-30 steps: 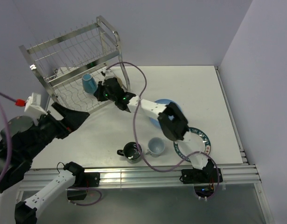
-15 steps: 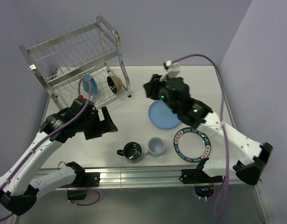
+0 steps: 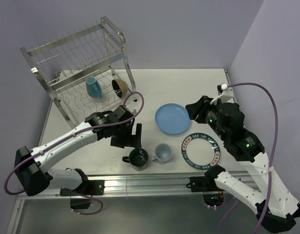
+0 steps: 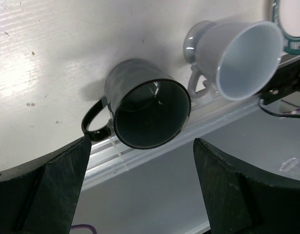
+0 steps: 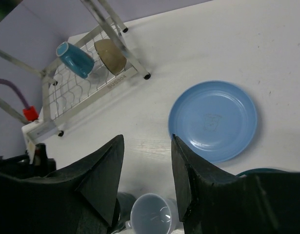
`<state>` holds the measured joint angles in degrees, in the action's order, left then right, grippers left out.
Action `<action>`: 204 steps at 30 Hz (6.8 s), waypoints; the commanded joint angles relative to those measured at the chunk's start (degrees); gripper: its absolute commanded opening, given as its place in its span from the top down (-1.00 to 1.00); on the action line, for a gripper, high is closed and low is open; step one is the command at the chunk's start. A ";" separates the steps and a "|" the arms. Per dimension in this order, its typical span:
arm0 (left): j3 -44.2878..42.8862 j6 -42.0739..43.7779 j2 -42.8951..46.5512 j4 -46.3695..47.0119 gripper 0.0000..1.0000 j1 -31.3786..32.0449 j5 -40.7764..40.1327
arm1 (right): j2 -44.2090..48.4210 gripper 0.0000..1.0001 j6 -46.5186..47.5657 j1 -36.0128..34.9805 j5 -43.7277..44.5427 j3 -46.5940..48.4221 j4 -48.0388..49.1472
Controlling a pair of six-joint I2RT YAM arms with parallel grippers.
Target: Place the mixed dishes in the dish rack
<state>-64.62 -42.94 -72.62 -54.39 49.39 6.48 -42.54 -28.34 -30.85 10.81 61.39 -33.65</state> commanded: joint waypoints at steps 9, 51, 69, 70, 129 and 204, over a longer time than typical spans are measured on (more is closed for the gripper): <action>0.46 8.83 -10.16 1.22 -0.84 0.54 -2.09 | 1.68 -0.02 1.00 1.67 -3.25 1.10 -1.60; -24.77 -1.07 2.66 4.26 1.00 -25.18 21.69 | -11.68 -0.02 4.87 4.75 -34.43 10.07 7.45; 10.83 -71.22 8.11 100.78 1.00 -30.40 34.66 | -14.67 -0.17 -17.90 5.19 -59.94 0.93 47.19; 10.74 -70.97 8.28 100.27 1.00 -30.40 34.74 | -15.63 -0.21 -17.28 5.19 -60.55 0.93 47.27; 9.08 -50.42 18.65 62.69 -0.98 -32.24 37.11 | -30.85 1.00 -13.86 -8.44 -52.30 12.97 50.72; -24.33 1.89 32.63 4.38 -0.99 -36.82 12.59 | -110.29 1.00 12.87 -22.67 -18.10 78.44 34.01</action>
<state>-89.62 -41.32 -40.60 -51.92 12.45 17.89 -153.38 -18.24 -53.10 -9.21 135.74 -2.35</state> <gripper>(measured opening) 0.992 0.231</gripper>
